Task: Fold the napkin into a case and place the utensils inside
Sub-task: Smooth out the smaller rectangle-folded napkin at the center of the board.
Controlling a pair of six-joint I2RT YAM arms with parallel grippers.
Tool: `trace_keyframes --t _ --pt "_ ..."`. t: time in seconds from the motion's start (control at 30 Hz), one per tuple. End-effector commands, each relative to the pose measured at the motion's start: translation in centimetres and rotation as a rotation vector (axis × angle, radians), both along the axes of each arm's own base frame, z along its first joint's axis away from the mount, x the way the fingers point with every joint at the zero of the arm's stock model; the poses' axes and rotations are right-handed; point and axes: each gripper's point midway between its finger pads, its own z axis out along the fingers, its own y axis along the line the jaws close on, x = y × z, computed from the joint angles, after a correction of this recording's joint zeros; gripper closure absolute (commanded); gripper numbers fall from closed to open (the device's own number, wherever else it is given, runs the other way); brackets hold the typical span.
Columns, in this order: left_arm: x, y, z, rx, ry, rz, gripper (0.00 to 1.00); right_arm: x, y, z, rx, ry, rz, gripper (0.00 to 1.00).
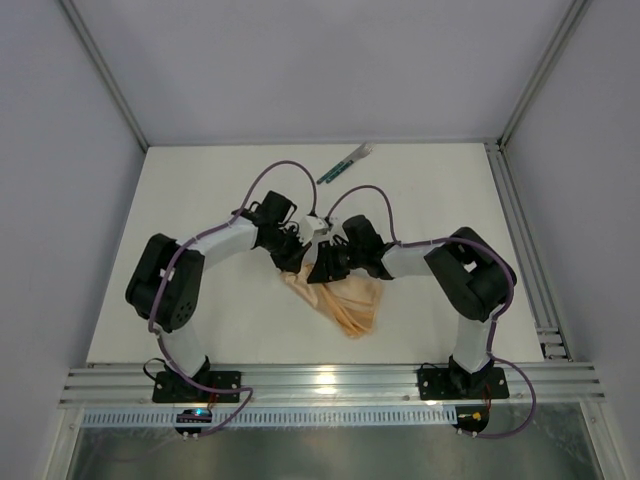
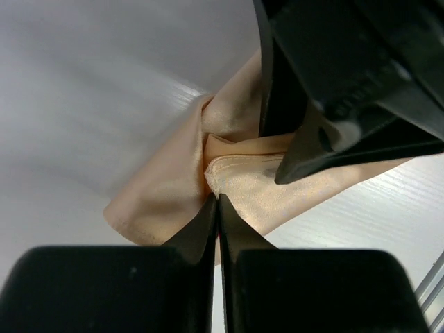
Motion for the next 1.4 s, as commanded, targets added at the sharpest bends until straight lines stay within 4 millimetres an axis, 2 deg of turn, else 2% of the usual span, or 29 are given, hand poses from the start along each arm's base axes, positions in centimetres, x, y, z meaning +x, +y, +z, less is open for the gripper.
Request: trace_keyframes --t 0.0,0.1,0.13,0.2,0.23,0.43,0.47,0.53,0.73,0.8,0.93,1.07,1.23,1.3,1.37 --pt "2.2 -0.6 1.0 -0.036 -0.020 0.090 1.00 0.6 0.4 2.0 0.025 -0.072 0.041 0.67" --pt "2.7 -0.4 1.1 -0.047 0.007 0.144 1.00 0.0 -0.5 2.1 -0.004 -0.103 0.055 0.61" --pt "2.8 -0.3 1.2 -0.053 0.010 0.153 1.00 -0.3 -0.9 2.8 -0.008 -0.126 0.057 0.59" --pt "2.8 -0.3 1.4 -0.062 0.006 0.160 1.00 -0.7 -2.0 2.7 -0.053 -0.135 0.057 0.57" --pt "2.9 -0.3 1.4 -0.064 0.008 0.167 1.00 -0.8 -2.3 3.4 -0.059 -0.168 0.065 0.57" --pt "2.9 -0.7 1.5 -0.081 0.035 0.179 1.00 -2.1 -5.2 3.7 -0.161 -0.231 0.064 0.52" --pt "2.8 -0.7 1.4 -0.083 0.043 0.181 1.00 -2.9 -5.8 3.7 -0.183 -0.225 0.068 0.48" --pt "2.8 -0.7 1.3 -0.082 0.049 0.185 1.00 -3.6 -6.3 3.2 -0.220 -0.234 0.069 0.47" --pt "2.8 -0.8 1.1 -0.087 0.057 0.192 1.00 -6.9 -5.8 2.9 -0.293 -0.299 0.124 0.41" --pt "2.9 -0.7 1.1 -0.085 0.055 0.198 1.00 -6.9 -6.4 2.5 -0.352 -0.333 0.092 0.39" --pt "3.0 -0.7 1.2 -0.088 0.056 0.206 1.00 -7.8 -6.4 1.3 -0.397 -0.356 0.098 0.35" --pt "3.2 -0.6 1.3 -0.088 0.053 0.214 1.00 -8.8 -6.0 0.7 -0.442 -0.374 0.141 0.35" --pt "3.4 -0.5 1.4 -0.090 0.050 0.221 1.00 -8.4 -7.4 -0.3 -0.552 -0.388 0.106 0.37" --pt "3.4 -0.4 1.5 -0.089 0.051 0.225 1.00 -8.5 -7.5 -0.7 -0.571 -0.378 0.110 0.44" --pt "3.6 -0.3 1.6 -0.090 0.050 0.229 1.00 -8.5 -7.5 -0.8 -0.581 -0.368 0.120 0.58"
